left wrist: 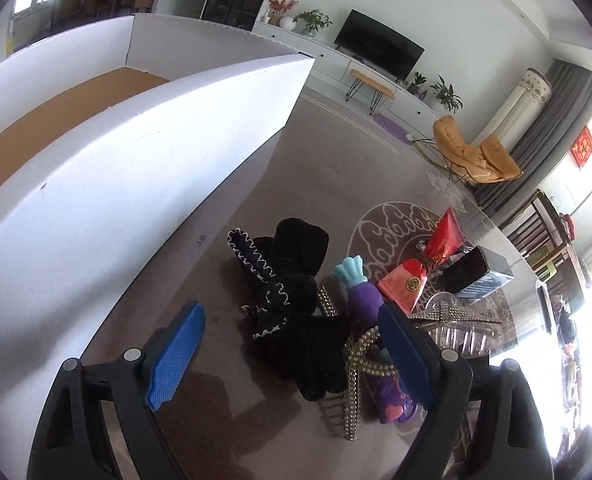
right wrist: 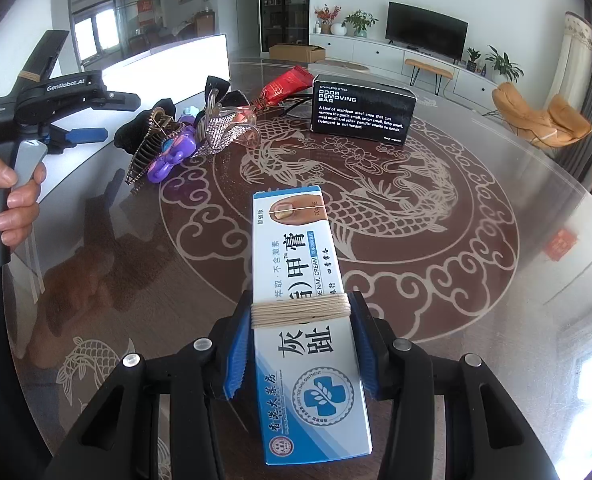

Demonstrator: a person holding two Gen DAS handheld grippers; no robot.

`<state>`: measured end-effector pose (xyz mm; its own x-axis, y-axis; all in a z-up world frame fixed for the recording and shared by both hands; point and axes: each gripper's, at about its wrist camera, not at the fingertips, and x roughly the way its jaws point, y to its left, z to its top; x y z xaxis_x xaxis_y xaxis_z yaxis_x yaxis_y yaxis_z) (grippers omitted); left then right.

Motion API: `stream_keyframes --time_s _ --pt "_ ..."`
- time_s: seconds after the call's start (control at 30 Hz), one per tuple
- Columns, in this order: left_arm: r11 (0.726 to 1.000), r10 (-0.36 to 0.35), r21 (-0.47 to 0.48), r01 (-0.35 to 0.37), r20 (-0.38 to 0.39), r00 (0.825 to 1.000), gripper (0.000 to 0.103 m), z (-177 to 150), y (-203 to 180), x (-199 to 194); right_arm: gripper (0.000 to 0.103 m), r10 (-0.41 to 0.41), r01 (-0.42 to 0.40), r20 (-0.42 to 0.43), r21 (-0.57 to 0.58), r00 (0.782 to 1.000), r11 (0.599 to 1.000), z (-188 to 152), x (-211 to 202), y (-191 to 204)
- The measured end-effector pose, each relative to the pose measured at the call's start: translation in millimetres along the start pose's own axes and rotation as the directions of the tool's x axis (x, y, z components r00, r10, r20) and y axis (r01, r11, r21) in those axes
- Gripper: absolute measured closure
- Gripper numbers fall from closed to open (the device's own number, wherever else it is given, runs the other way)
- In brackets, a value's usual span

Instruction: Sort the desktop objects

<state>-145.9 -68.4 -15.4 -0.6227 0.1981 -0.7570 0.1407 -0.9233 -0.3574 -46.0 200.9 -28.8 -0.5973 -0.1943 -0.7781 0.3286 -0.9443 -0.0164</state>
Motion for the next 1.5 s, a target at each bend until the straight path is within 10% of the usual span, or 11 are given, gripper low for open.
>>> stream_keyframes --time_s 0.03,0.1,0.13,0.27,0.43,0.6,0.77,0.97,1.13,1.5 --pt "1.000 0.024 -0.008 -0.024 -0.003 1.000 0.018 4.2 -0.5 6.7 0.057 0.000 0.000 0.000 0.000 1.000 1.000 0.0 0.0 0.0" --pt "0.998 0.060 0.011 -0.060 -0.009 0.998 0.067 9.2 -1.6 15.9 0.057 0.000 0.000 0.000 0.000 1.000 1.000 0.1 0.2 0.0" --pt "0.998 0.061 0.027 -0.060 -0.016 0.998 0.074 9.8 -1.8 16.6 0.057 0.000 0.000 0.000 0.000 1.000 1.000 0.1 0.2 0.1" --pt "0.991 0.100 0.084 -0.103 0.038 0.994 0.074 -8.3 6.0 -15.3 0.057 0.000 0.000 0.000 0.000 1.000 1.000 0.1 0.3 -0.1" --pt "0.994 0.013 0.105 -0.002 -0.098 0.995 0.074 -56.9 15.3 -53.2 0.057 -0.001 0.001 0.000 0.000 1.000 1.000 0.0 0.3 -0.1" --pt "0.989 0.031 0.149 -0.014 -0.114 0.993 0.065 -95.7 8.9 -59.4 0.057 -0.009 0.009 0.001 -0.003 1.000 1.000 0.1 -0.5 1.2" --pt "0.980 0.095 0.182 -0.078 -0.088 0.992 0.025 -102.5 1.1 -55.1 0.055 -0.027 0.027 0.003 -0.013 1.000 1.000 -0.2 -1.0 2.5" --pt "0.922 0.232 0.333 -0.200 -0.060 0.971 0.020 -116.8 -19.3 -47.1 0.052 -0.030 0.030 0.002 -0.006 1.000 1.000 -0.1 -0.3 1.5" --pt "0.922 0.231 0.338 -0.191 -0.082 0.970 0.000 -120.2 -16.4 -45.5 0.036 -0.011 0.011 -0.009 0.003 1.000 1.000 -0.2 2.1 -0.1" --pt "0.922 0.230 0.336 -0.193 -0.074 0.970 0.000 -122.3 -15.8 -46.2 0.023 0.009 -0.009 -0.023 -0.004 1.000 1.000 -0.5 5.6 0.9"
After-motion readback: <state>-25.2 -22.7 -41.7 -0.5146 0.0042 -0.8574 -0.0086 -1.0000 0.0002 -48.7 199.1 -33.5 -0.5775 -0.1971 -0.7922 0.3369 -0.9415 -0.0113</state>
